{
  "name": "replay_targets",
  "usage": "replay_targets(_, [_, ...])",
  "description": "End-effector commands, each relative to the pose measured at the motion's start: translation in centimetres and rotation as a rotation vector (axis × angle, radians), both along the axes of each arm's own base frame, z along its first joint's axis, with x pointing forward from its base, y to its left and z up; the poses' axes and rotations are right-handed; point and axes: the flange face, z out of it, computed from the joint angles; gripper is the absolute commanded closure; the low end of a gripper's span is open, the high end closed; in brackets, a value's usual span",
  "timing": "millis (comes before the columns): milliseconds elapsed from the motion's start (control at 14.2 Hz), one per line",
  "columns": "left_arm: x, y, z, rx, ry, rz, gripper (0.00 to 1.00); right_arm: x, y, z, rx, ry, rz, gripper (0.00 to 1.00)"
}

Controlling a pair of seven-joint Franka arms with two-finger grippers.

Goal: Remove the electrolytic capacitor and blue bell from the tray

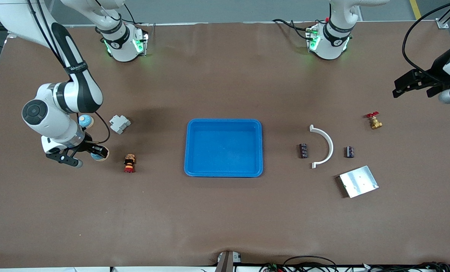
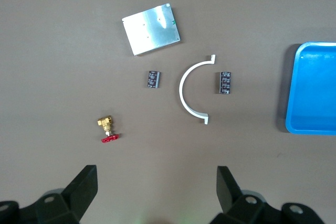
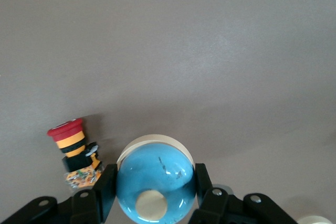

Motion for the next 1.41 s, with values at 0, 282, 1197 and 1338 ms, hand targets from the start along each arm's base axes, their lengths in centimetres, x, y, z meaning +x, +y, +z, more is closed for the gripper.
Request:
replay_targets(0, [-0.3,0.0,0.6,0.020,-0.014,0.002,0.00,-0.1,-1.1,-0.9,0.014,-0.010,0.005,1.00])
replay_targets(282, [-0.2,0.3,0.2,0.019,-0.008,0.008,0.00,-0.5,-2.7,-2.9,0.014,-0.015,0.022,1.00])
replay_targets(1197, [0.6,1.7,-0.3,0.013,0.000,0.022,0.00,-1.0,-5.2,-8.2,0.044,0.039,-0.016,1.00])
replay_targets(1338, [0.6,1.9,-0.4,0.011,-0.002,0.024,0.00,-0.9,-5.2,-8.6,0.047,0.043,-0.020,1.00])
